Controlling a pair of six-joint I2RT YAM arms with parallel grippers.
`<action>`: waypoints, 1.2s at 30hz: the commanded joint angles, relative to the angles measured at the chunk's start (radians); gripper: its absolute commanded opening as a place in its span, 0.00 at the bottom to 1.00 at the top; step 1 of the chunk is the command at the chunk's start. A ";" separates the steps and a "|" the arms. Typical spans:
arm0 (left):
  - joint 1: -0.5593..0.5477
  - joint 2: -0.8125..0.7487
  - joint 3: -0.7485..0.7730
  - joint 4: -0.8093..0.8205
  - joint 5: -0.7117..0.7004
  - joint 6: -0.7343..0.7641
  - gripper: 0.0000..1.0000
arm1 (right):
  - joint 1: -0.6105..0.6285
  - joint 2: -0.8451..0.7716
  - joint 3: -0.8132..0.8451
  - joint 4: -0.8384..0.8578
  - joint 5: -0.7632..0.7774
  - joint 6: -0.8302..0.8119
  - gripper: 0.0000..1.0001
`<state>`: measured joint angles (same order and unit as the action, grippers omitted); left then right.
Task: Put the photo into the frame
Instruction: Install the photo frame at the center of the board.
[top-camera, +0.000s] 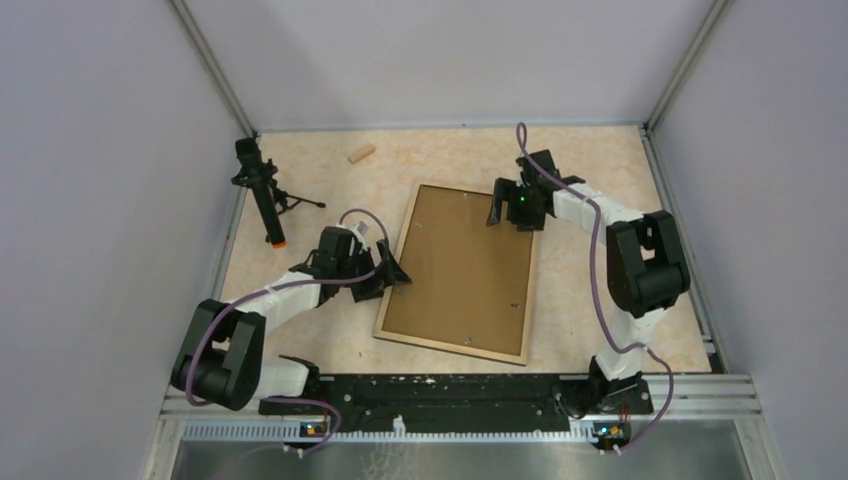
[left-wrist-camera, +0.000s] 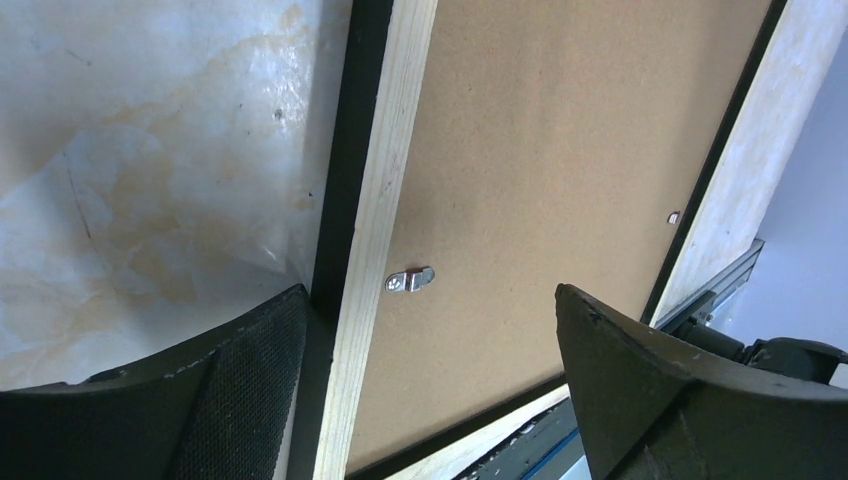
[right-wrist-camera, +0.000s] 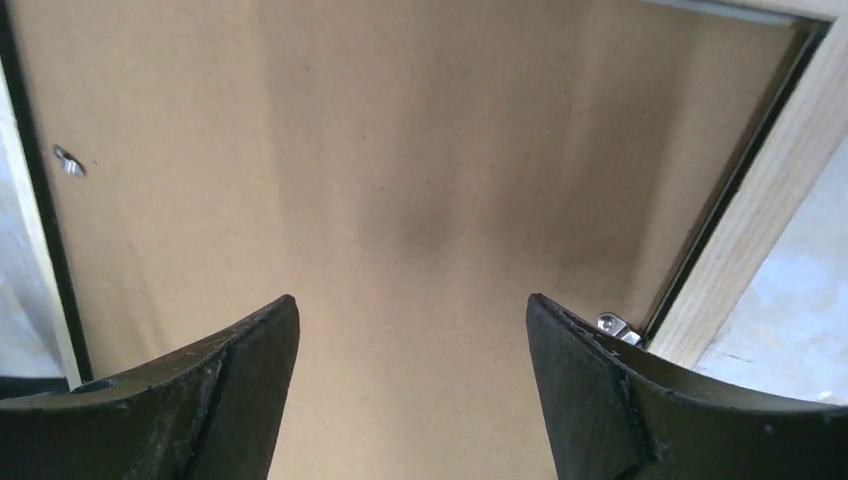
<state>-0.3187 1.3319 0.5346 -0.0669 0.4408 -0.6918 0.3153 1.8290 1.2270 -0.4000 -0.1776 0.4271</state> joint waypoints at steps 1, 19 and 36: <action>-0.010 -0.030 -0.052 -0.070 -0.028 -0.021 0.96 | 0.031 -0.045 0.110 -0.138 0.094 -0.034 0.84; -0.011 -0.005 -0.070 -0.042 -0.007 -0.033 0.96 | 0.145 -0.623 -0.606 -0.092 0.195 0.573 0.70; -0.011 -0.037 -0.076 -0.051 -0.018 -0.031 0.96 | 0.202 -0.547 -0.584 -0.132 0.291 0.574 0.57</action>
<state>-0.3225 1.2976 0.4957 -0.0509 0.4484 -0.7334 0.4866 1.2514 0.5976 -0.5171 0.0647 0.9974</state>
